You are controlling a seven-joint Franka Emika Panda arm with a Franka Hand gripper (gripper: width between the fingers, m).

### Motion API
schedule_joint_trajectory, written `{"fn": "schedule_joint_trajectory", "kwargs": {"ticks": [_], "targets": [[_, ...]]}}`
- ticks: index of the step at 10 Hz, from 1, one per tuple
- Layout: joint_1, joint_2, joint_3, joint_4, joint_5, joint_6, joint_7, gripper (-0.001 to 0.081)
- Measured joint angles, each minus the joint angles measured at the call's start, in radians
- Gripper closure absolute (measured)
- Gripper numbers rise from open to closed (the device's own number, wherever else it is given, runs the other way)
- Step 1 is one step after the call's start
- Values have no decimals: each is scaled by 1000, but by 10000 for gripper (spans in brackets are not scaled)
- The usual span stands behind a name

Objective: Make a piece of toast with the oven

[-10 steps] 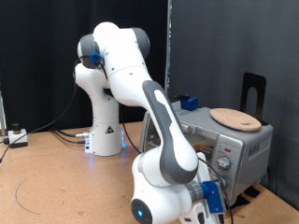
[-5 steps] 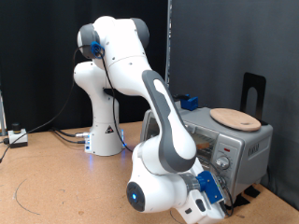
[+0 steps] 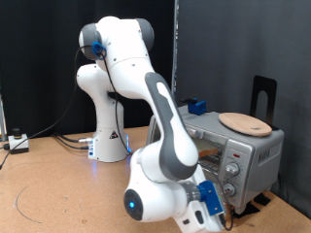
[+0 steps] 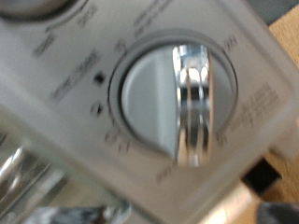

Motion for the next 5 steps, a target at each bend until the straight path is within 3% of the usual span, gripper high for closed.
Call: {"fn": "schedule_joint_trajectory", "kwargs": {"ticks": [1, 2, 3, 5], "targets": [[-11, 0, -14, 0, -13, -14, 5, 484], [-23, -1, -28, 0, -25, -35, 17, 288], [-37, -5, -43, 0, -37, -68, 44, 288], [-66, -22, -74, 0, -49, -125, 133, 46]]}}
